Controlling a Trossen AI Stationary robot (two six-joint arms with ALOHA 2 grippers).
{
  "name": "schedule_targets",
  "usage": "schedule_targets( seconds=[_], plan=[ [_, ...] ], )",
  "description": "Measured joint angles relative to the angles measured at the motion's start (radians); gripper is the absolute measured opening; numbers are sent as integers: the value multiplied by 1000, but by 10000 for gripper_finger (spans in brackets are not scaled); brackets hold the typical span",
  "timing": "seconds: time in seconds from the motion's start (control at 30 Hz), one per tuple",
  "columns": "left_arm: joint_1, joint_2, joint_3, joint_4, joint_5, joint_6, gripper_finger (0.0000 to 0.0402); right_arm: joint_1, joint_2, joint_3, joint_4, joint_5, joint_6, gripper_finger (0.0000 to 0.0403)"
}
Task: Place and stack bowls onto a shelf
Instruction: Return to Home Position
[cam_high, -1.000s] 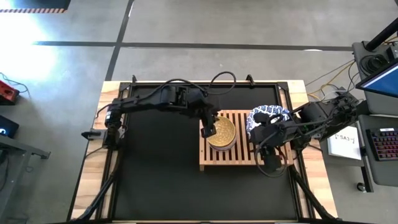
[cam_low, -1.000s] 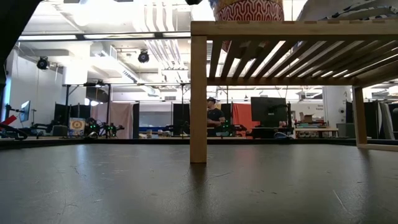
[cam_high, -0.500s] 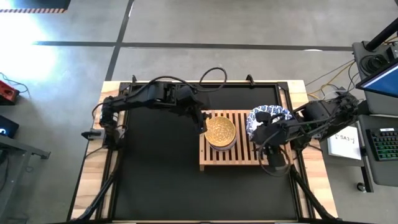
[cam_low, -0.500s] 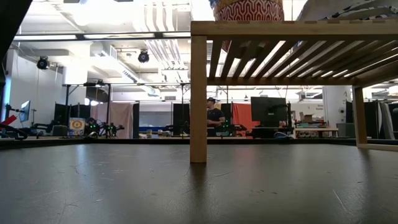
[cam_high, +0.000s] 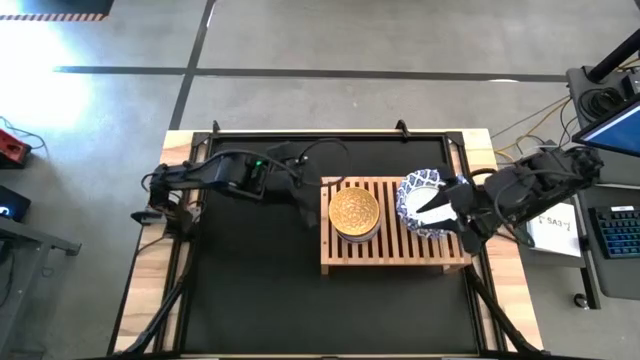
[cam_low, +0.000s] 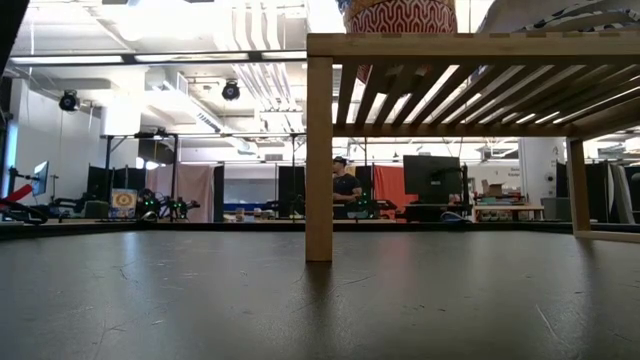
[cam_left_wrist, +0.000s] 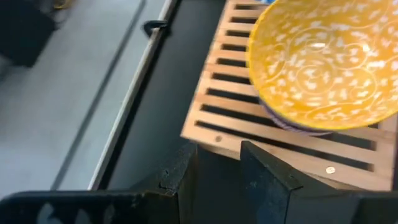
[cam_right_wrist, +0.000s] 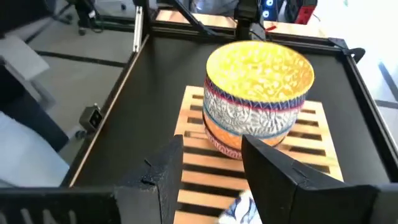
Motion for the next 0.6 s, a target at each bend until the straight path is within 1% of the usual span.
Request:
schedule_targets(
  seconds=[0.1, 0.17, 0.23, 0.3, 0.4, 0.47, 0.6],
  plan=[
    [-28, -13, 0, -44, -80, -61, 106, 0, -75, -100, 42, 40, 20, 153],
    [-46, -17, -3, -84, -139, -111, 106, 0, -114, -159, 60, 93, 32, 153],
    [-63, -27, -22, -109, -195, -165, 106, 0, -151, -212, 88, 144, 42, 153],
    [-78, -53, -67, -103, -224, -193, 106, 0, -187, -262, 122, 157, 39, 153],
    [-90, -105, -172, -81, -235, -246, 106, 0, -242, -328, 182, 153, 23, 153],
    [-97, -154, -277, -48, -236, -283, 106, 0, -274, -368, 202, 145, 22, 153],
    [-104, -281, -518, 106, -234, -306, 106, 0, -338, -426, 234, 145, 24, 153]
  ],
)
